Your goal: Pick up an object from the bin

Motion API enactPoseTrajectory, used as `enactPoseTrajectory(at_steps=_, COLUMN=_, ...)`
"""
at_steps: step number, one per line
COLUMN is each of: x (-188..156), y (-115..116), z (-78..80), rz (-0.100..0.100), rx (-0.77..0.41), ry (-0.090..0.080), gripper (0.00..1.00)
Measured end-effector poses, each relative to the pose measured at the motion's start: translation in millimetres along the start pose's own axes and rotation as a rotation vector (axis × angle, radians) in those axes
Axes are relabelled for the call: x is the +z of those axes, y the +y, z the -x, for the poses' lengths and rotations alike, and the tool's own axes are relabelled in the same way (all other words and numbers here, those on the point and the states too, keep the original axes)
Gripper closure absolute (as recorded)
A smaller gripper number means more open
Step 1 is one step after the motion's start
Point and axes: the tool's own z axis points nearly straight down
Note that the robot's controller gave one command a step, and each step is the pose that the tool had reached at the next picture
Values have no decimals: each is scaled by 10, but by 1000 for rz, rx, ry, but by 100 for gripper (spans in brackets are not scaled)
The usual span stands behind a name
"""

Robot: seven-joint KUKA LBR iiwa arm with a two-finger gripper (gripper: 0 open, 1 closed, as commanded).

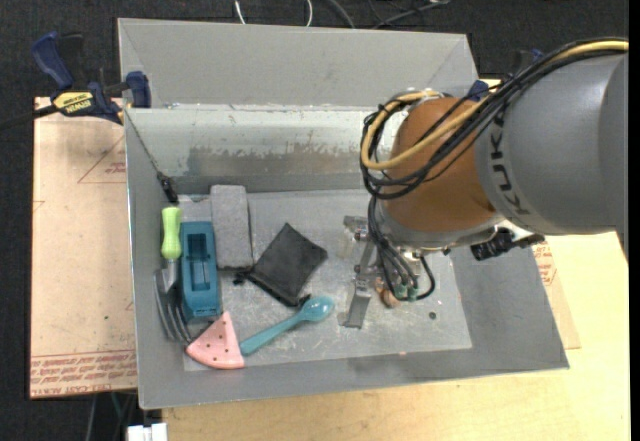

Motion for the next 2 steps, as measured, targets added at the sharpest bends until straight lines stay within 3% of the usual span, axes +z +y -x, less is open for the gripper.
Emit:
enactPoseTrajectory(at_steps=1, x=73, y=-397, z=18, rz=-1, rx=25, ry=1, gripper=0)
enactPoseTrajectory(at_steps=2, x=253, y=69, z=-168, rz=1, rx=69, ry=4, gripper=0)
